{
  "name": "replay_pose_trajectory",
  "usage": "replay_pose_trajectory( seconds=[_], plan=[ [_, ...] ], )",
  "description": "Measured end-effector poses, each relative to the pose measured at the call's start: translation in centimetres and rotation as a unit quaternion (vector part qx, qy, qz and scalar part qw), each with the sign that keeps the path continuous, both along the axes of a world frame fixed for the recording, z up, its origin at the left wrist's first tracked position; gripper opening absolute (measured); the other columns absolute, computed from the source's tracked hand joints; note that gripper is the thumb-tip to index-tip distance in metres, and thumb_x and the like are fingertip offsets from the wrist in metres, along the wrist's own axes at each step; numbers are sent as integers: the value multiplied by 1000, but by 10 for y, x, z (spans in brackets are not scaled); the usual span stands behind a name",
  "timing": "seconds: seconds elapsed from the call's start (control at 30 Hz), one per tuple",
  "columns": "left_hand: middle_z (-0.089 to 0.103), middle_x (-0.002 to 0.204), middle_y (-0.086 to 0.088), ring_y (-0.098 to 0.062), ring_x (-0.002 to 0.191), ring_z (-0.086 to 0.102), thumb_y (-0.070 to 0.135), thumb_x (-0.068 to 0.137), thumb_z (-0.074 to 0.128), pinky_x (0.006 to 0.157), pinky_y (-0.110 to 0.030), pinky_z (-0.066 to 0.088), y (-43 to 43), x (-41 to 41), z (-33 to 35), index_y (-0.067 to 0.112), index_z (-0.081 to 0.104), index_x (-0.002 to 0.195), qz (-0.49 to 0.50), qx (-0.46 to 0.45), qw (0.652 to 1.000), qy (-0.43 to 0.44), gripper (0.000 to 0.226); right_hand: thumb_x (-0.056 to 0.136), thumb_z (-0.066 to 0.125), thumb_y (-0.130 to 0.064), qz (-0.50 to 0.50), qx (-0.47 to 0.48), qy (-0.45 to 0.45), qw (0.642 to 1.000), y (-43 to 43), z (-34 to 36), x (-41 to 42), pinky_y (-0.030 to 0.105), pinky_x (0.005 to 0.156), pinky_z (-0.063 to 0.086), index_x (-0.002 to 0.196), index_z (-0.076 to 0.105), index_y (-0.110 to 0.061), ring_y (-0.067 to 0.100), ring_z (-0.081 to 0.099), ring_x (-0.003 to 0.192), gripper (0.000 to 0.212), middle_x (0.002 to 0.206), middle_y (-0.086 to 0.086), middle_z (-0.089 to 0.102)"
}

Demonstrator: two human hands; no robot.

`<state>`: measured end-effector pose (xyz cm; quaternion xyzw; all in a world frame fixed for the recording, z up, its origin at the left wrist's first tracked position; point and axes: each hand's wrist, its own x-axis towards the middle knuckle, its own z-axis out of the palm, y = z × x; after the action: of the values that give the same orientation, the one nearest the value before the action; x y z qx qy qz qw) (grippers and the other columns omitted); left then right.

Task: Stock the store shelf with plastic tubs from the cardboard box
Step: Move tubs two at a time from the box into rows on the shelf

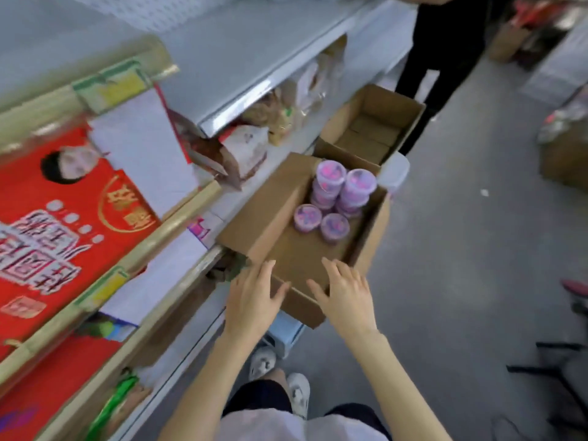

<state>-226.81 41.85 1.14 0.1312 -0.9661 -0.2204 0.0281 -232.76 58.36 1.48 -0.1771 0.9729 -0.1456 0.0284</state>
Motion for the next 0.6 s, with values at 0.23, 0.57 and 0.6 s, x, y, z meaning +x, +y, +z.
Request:
replay_pose_trajectory(
  seconds=[0.23,0.57,0.6],
  plan=[
    [60,123,0,-20,111,56,52,85,53,86,-34,49,11,-20,-42,17,49,129,-39,52,995,-78,57,91,44,-55,-82,-1,-91,993,7,-32,-5,36,99,39,139,41,-20,22,48,123,60,138,1,50],
    [47,136,6,-13,125,45,58,86,46,94,-30,41,-26,-100,-112,33,35,138,33,205,962,-177,59,89,44,-57,-218,-178,-291,914,-16,-110,-73,37,97,44,140,32,-31,17,44,125,59,140,-4,43],
    [48,136,8,-11,124,45,56,86,47,95,-30,40,-25,-108,-120,32,37,136,48,222,956,-184,57,89,45,-56,-224,-179,-303,909,-16,-119,-83,38,97,44,139,33,-29,17,45,124,58,138,-3,45]
  ],
)
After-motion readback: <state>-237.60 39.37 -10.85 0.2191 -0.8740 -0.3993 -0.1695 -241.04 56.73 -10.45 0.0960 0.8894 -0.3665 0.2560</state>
